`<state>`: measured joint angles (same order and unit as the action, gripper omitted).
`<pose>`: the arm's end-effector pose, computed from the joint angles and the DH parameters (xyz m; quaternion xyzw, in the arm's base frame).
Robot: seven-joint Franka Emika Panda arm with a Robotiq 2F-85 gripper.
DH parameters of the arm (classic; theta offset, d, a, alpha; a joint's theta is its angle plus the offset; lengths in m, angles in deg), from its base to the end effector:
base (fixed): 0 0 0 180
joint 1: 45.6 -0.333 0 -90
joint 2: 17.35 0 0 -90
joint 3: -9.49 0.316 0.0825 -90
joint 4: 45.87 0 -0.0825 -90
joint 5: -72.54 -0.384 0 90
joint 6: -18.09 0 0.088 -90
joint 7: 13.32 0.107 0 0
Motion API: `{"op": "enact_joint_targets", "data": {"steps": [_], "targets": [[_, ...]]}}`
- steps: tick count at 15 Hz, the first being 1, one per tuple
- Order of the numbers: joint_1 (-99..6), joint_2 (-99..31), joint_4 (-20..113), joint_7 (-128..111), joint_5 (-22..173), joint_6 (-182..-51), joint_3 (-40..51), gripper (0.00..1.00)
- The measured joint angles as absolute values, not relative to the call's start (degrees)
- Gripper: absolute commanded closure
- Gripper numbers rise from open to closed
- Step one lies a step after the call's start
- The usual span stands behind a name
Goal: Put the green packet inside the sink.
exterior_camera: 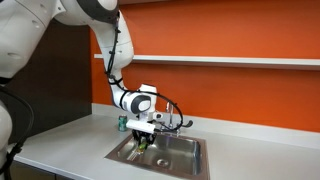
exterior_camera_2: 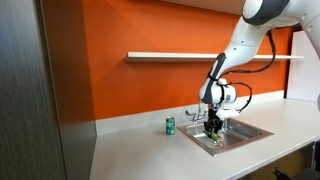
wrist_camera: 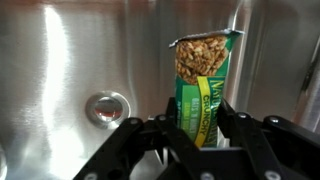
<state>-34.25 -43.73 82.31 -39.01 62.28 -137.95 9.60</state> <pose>0.5323 -0.1125 0.1632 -0.9982 -0.0446 -0.0241 0.0318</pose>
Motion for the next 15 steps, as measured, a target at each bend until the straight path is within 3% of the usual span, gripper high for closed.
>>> {"op": "enact_joint_targets", "data": {"steps": [15], "targets": [[-31.5, -56.6, 70.9, -39.0, 64.4, -136.8, 11.8, 0.84]]}}
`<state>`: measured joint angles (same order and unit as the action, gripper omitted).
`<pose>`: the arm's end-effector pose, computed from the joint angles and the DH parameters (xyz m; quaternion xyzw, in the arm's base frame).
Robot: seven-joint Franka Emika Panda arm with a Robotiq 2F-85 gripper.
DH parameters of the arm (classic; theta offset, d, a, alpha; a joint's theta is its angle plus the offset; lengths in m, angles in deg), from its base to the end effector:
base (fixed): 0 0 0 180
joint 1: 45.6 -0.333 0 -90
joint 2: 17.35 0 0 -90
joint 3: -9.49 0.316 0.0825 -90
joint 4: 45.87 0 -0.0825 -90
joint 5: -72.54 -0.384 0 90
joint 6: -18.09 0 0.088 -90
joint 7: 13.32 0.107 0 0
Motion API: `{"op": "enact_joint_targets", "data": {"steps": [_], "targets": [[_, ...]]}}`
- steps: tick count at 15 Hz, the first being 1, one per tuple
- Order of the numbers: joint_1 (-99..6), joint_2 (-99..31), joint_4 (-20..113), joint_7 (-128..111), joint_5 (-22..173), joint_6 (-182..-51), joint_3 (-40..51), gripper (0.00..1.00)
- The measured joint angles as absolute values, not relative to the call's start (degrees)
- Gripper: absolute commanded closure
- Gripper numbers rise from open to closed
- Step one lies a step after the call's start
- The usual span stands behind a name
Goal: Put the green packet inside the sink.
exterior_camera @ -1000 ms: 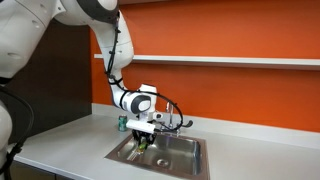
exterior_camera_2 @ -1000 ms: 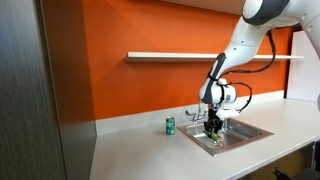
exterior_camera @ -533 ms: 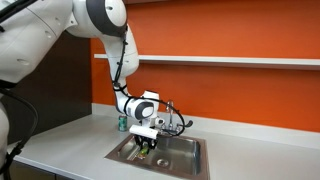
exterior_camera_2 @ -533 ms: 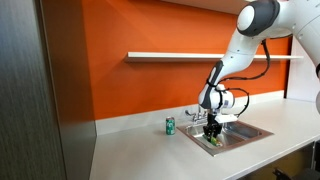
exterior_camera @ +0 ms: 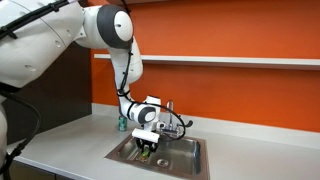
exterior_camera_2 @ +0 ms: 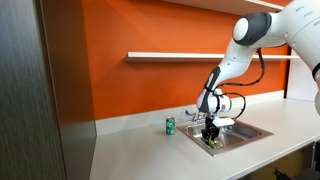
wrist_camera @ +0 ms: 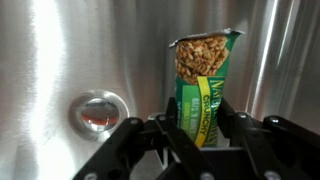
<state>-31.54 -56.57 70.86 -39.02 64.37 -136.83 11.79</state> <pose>0.5683 -0.1226 0.1001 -0.9977 -0.0523 -0.0047 0.0431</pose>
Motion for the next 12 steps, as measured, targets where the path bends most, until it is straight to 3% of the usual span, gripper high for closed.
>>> {"op": "enact_joint_targets", "data": {"steps": [12], "targets": [[-31.3, -63.0, 63.9, -39.0, 66.0, -133.3, 11.9, 0.84]]}}
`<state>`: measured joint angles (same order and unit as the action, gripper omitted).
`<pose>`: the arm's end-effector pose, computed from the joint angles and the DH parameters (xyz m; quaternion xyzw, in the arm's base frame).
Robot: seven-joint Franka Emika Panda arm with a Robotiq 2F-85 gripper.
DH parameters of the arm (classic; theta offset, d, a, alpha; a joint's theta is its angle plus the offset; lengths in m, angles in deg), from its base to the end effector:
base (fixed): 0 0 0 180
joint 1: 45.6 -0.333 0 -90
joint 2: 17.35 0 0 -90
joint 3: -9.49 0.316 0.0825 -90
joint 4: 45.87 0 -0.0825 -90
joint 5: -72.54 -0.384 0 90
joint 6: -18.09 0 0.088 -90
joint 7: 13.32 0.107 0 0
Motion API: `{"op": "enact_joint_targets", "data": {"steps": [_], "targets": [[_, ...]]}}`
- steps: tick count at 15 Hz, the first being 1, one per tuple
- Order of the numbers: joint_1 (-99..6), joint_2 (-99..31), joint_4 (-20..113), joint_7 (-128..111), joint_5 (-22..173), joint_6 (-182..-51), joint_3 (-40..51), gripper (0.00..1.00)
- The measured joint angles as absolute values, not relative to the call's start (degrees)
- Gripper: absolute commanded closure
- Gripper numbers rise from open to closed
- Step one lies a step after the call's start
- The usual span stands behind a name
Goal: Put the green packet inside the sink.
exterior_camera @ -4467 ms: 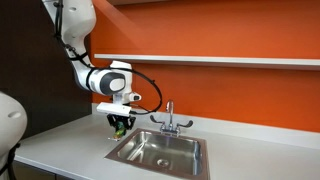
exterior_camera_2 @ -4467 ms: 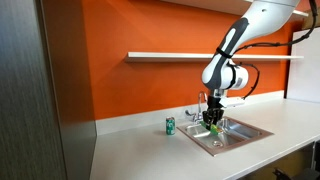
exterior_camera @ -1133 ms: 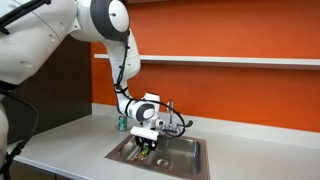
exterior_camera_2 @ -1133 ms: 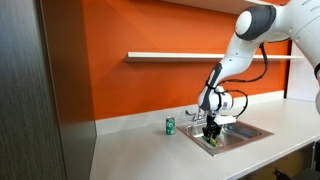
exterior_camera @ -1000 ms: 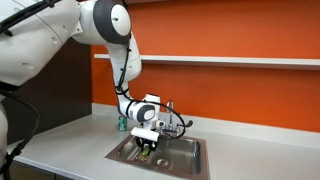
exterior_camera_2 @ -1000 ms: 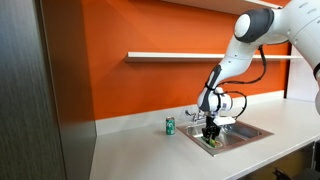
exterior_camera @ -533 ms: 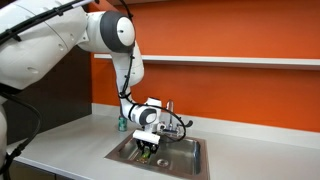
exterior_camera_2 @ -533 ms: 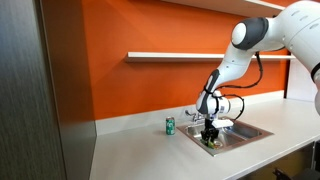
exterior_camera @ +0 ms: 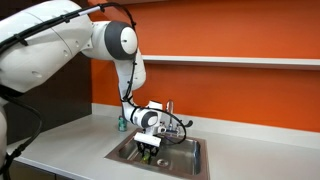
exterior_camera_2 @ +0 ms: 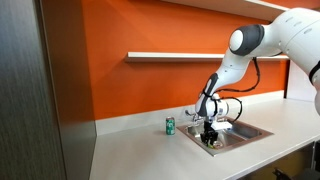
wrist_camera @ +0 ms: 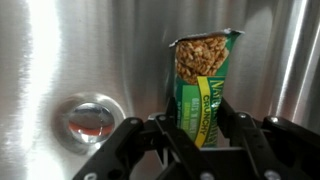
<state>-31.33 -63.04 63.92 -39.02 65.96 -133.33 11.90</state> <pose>0.5851 -0.1255 0.0668 -0.9965 -0.0634 0.0206 0.0502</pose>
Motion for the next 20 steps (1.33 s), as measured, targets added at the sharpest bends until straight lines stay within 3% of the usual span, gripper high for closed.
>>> {"op": "enact_joint_targets", "data": {"steps": [4, 5, 6, 7, 11, 20], "targets": [[-31.3, -64.1, 62.6, -39.0, 66.0, -132.4, 11.9, 0.84], [-31.3, -64.2, 62.4, -39.0, 66.0, -132.1, 11.9, 0.72], [-31.3, -64.3, 62.2, -39.0, 66.0, -131.9, 11.9, 0.44], [-31.3, -64.4, 62.1, -39.0, 66.1, -131.7, 11.9, 0.31], [-31.2, -64.4, 61.9, -39.0, 66.1, -131.5, 11.9, 0.02], [-31.2, -63.0, 62.0, -38.7, 66.2, -131.4, 11.7, 0.0]]}}
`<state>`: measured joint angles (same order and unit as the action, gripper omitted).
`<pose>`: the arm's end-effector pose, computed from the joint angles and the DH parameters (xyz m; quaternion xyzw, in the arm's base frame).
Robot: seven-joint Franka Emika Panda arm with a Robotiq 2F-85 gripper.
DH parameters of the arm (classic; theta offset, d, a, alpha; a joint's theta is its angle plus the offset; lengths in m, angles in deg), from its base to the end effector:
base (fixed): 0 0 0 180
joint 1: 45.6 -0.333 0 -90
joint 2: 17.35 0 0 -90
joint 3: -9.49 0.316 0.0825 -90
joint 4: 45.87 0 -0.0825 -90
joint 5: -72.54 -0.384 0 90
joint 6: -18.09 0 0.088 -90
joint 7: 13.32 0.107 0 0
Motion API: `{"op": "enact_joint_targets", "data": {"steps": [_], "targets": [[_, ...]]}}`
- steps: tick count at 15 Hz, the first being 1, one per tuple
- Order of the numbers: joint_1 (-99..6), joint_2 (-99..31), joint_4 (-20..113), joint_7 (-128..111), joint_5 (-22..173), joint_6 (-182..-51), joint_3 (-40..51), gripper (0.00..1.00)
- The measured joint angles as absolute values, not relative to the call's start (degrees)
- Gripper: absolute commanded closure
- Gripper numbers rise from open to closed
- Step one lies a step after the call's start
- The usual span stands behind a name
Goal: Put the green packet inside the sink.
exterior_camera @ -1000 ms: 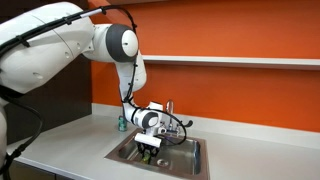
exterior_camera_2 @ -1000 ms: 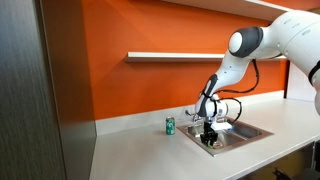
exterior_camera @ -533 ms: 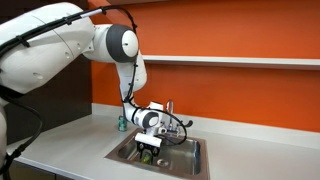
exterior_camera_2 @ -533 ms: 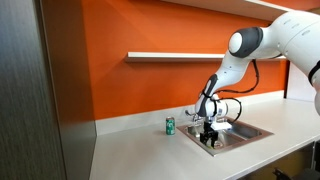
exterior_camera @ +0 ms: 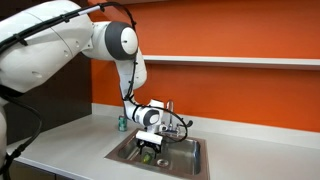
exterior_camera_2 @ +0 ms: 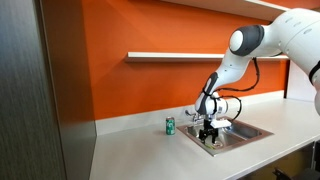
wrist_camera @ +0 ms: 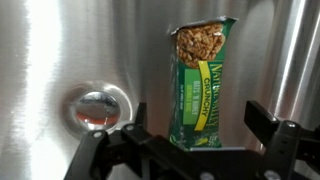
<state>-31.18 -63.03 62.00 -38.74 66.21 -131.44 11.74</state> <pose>0.5947 -0.1306 0.0750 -0.9967 -0.0615 0.0203 0.0497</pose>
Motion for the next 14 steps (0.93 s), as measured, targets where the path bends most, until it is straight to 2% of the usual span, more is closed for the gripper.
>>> {"op": "enact_joint_targets", "data": {"steps": [14], "targets": [[-33.0, -51.0, 70.9, -36.5, 67.0, -131.5, 11.7, 0.0]]}}
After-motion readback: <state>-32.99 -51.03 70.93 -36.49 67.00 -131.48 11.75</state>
